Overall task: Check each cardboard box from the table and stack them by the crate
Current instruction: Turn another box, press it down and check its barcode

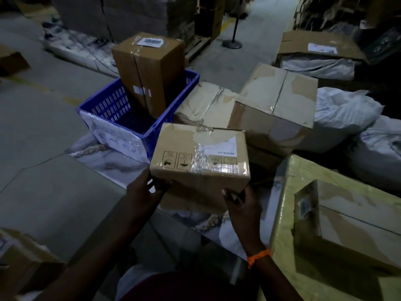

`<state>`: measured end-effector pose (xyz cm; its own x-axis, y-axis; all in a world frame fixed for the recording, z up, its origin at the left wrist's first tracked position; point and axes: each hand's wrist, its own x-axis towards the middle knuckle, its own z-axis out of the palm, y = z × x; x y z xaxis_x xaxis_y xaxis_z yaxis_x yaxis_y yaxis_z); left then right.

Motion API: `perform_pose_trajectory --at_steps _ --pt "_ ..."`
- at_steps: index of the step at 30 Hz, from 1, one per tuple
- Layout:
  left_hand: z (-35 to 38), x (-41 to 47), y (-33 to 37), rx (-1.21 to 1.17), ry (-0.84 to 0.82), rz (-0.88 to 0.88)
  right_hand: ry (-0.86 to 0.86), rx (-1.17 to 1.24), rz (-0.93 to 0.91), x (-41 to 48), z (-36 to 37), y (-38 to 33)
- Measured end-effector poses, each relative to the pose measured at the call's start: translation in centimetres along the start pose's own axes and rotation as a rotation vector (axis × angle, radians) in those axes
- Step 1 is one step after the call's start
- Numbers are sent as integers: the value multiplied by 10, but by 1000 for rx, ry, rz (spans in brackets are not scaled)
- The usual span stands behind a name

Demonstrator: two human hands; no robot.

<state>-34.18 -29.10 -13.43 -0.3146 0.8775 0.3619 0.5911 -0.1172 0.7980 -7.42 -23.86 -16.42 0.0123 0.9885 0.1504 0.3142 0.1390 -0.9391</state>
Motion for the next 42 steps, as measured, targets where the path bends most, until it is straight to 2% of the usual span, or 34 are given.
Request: perform_pose_trajectory --at_steps 3,6,8,11,18,21,24,28,31,34,36,38,40,42 --pt "-3 6 8 -10 134 -64 11 -80 -46 9 0 -13" --pt "-6 15 8 59 234 -216 24 -84 -76 20 4 -22" --pt "-4 23 -1 79 154 -297 -1 -153 -58 30 11 -19" --pt "3 36 -19 87 7 -335 -63 -164 70 46 25 -11" --pt "16 63 -43 75 -184 -263 -171 -210 105 79 51 10" --pt "20 55 -67 111 -232 -309 -194 -228 146 65 62 27" --pt "23 54 -79 147 -302 -298 -176 -108 176 49 61 33" --pt "20 51 -79 138 -337 -314 -201 -50 167 46 52 26" --pt "7 27 -70 121 -363 -268 -251 -102 116 27 38 25" --pt "-15 -12 -60 98 -428 -223 -363 -132 98 -12 14 21" --pt "-29 -37 -62 185 -497 -179 -539 -114 89 -36 2 22" --pt "-36 -54 -73 292 -562 -87 -706 -241 -25 -51 -1 29" --pt "-37 -61 -81 305 -626 -4 -741 -376 -139 -55 1 36" --pt "-38 -59 -74 279 -589 32 -686 -413 -152 -53 3 32"
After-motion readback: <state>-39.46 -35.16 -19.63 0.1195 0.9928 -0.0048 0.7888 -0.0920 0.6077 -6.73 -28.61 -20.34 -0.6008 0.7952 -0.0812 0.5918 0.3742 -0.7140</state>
